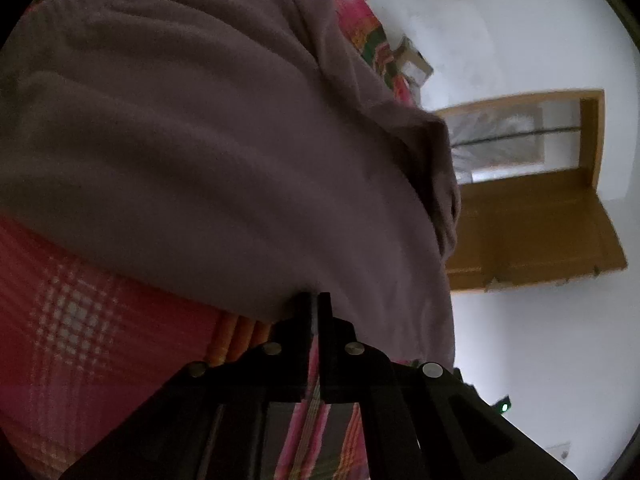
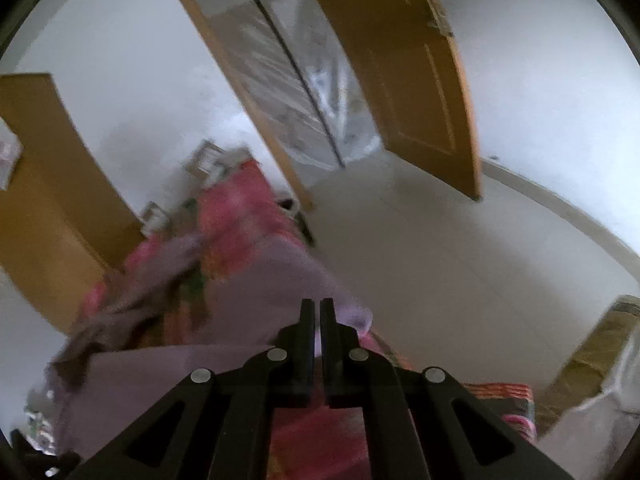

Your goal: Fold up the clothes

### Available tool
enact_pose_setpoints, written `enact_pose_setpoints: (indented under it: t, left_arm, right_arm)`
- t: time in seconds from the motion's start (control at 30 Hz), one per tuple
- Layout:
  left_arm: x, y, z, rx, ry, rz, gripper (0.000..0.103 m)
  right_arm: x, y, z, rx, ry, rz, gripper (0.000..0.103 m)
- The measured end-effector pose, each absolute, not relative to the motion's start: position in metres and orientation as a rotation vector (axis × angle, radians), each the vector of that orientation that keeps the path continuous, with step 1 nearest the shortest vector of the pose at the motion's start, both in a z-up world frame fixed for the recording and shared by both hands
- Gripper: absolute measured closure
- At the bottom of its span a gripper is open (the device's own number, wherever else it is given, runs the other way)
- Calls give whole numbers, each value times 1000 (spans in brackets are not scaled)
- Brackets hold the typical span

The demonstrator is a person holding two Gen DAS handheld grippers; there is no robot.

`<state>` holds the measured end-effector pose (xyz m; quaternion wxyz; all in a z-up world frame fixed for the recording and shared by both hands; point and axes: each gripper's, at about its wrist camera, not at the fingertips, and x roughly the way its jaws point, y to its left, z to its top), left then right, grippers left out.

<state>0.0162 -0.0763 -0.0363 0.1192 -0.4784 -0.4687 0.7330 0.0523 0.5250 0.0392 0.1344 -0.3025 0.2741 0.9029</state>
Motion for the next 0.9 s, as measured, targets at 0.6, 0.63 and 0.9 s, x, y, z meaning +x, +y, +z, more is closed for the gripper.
enact_pose_setpoints:
  t: [0.6,0.63,0.9]
  left_arm:
    - [29,-107,-17,-1347,-1367,2216,83]
    - [33,-109,-11,-1340,-1315,2259,83]
    - [62,-96,21,-1305,-667,2548,74]
  right_arm:
    - [34,418,86,-1158,323,3002,79]
    - [34,409,95,-1169,243,3027,78]
    - [41,326,113,-1327,-197,3228,67]
